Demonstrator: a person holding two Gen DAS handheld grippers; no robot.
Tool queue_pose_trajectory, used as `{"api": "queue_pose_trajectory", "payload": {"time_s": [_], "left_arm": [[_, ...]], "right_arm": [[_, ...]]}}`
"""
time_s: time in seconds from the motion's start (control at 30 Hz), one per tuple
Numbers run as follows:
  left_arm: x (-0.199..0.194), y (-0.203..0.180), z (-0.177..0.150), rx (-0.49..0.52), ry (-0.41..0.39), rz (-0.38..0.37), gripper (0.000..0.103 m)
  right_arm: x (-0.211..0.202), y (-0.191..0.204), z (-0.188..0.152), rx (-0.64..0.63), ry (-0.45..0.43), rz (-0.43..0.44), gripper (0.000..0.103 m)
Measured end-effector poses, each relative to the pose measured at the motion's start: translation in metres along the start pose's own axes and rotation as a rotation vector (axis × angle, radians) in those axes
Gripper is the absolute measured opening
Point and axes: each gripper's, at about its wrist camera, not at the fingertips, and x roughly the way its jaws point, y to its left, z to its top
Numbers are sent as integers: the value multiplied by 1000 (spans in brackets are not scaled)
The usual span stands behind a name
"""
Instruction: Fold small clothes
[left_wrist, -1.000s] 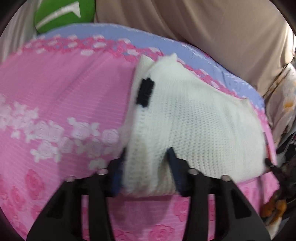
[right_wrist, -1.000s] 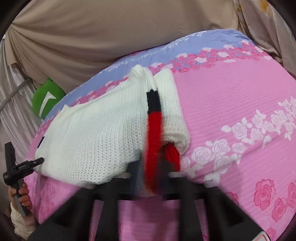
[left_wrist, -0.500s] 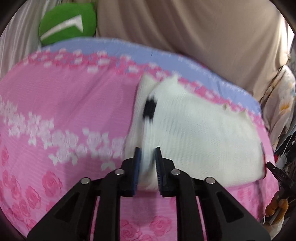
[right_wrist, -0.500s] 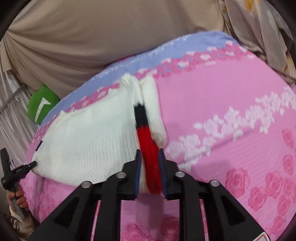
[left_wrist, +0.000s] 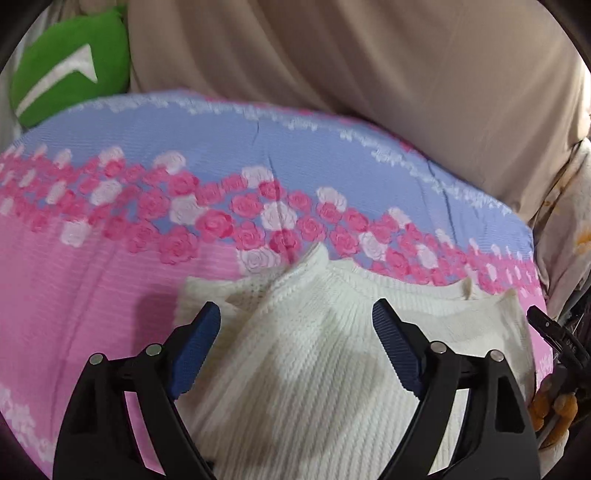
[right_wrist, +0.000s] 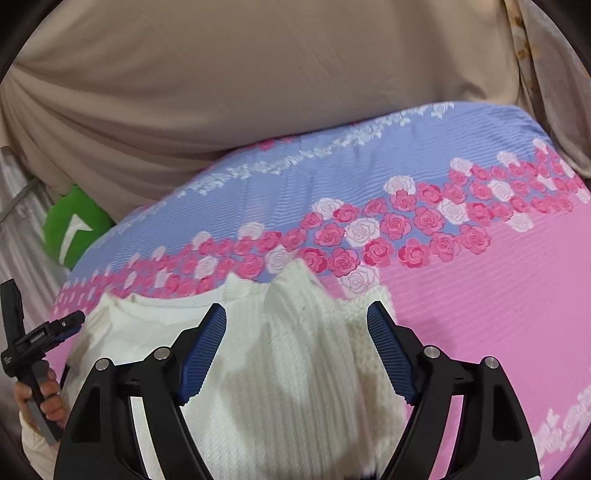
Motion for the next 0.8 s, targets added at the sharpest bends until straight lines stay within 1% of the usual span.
{"api": "queue_pose_trajectory", "payload": {"time_s": [0.03, 0.07, 0.1, 0.13, 0.17, 0.2, 0.23, 0.33, 0.37, 0.4, 0.43, 0.47, 0.53, 0.57, 0.6, 0.63, 0.7, 0.73, 0.77, 0.8], "left_arm": [[9, 3, 0, -15, 17, -4, 80], [14, 5, 0, -25, 21, -10, 75], [17, 4, -1, -12, 21, -11, 56], [19, 3, -2, 4, 25, -3, 28], [20, 3, -3, 10, 31, 9, 16], [21, 5, -3, 1, 32, -2, 9], [16, 6, -3, -7, 14, -11, 8], [-10, 4, 4, 9, -97, 12, 8], [-17, 5, 7, 8, -122, 13, 8], [-20, 7, 9, 8, -129, 12, 8], [-16, 9, 10, 15, -115, 16, 8], [-8, 12, 10, 19, -90, 27, 8], [22, 20, 4, 10, -2, 68, 8], [28, 23, 2, 6, 1, 63, 8], [24, 21, 4, 10, -14, 68, 9], [22, 20, 6, 12, -12, 71, 11], [20, 19, 4, 21, -16, 76, 14], [14, 19, 4, 17, -29, 76, 17], [2, 17, 2, 19, -65, 84, 18], [-15, 12, 0, 26, -118, 95, 28]], "right_arm": [[5, 0, -1, 1, 12, 11, 77], [9, 1, -2, -4, 22, 22, 74], [11, 3, -3, -18, 23, 20, 67], [12, 5, -5, -37, 25, 15, 44], [11, 8, -5, -50, 28, 16, 15], [8, 8, -5, -50, 17, 25, 8], [1, 8, -2, -44, -14, 41, 8], [-37, 6, 10, -7, -159, 93, 8], [-45, 2, 13, 8, -188, 99, 7], [-50, -3, 14, 22, -210, 82, 7], [-46, -6, 15, 18, -195, 48, 7], [-35, -8, 14, 8, -155, 6, 7], [13, -17, 2, -4, 29, -85, 7], [31, -22, -5, 3, 90, -91, 6], [25, -20, -4, 4, 63, -88, 6], [18, -16, 1, -5, 54, -107, 7], [1, -14, 3, 8, -20, -146, 13], [-10, -12, 3, 18, -58, -165, 21], [-20, -11, 3, 26, -92, -157, 21], [-35, -4, 0, 22, -128, -119, 22]]}}
